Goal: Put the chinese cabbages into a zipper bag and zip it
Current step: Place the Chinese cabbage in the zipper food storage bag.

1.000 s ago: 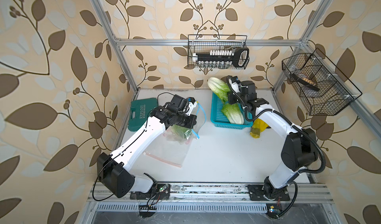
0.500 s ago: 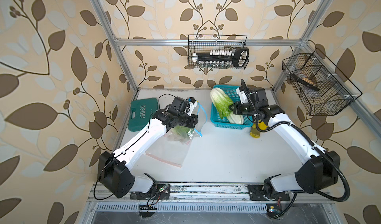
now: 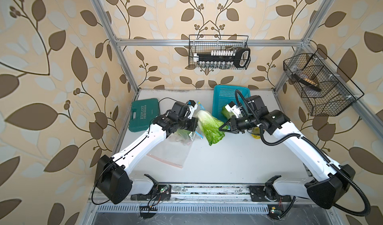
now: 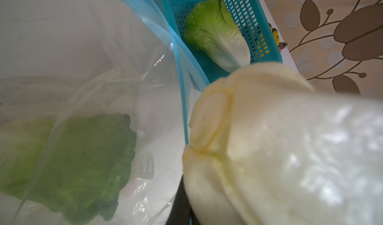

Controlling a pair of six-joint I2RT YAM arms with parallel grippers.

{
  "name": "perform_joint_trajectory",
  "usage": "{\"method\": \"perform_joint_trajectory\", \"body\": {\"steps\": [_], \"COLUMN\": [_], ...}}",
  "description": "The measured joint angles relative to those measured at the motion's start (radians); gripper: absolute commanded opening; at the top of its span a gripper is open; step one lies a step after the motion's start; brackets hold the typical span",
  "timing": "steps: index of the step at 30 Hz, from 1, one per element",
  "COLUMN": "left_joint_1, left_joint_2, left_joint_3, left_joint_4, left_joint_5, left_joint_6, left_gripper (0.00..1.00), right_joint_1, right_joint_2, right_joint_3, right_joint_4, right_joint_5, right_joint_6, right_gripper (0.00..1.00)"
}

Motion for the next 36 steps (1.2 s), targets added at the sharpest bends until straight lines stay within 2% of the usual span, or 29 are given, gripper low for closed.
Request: {"method": "perform_joint_trajectory", "body": {"steps": [8, 16, 23, 27, 32, 36], "left_joint_1": [-0.005, -0.028, -0.186, -0.25, -0.268, -0.267], "left_joint_2": [-0.083, -0.11, -0.11, -0.108, -0.095, -0.098], "left_joint_3": [-0.038, -0.039, -0.039, -0.039, -0.038, -0.038], "left_joint_4": [-0.008, -0.01, 0.001, -0.002, -0.032, -0.044], "left_joint_5": [-0.037, -0.064, -0.089, -0.066, -0.035, -0.022], "left_joint_6": [-0.039, -0.055, 0.003, 0.039, 0.055, 0.046], "left_gripper": [0.0, 0.0, 0.0, 0.0, 0.05, 0.09], "right_joint_1": [-0.008, -0.006, 0.042, 0.077, 0.053, -0.009], "right_joint_2": [0.04, 0.05, 0.091, 0.101, 0.081, 0.019], "right_joint_3": [-0.086, -0.08, 0.006, 0.063, 0.031, -0.126], "right_joint_4": [-0.02, -0.104, -0.292, -0.328, -0.205, 0.051], "right_joint_5": [-0.011, 0.001, 0.106, 0.116, 0.079, 0.029], "right_joint_6": [0.043, 0.023, -0.063, -0.073, 0.048, 0.277], "right_gripper": [0.0, 0.0, 0.0, 0.0, 0.0, 0.0]}}
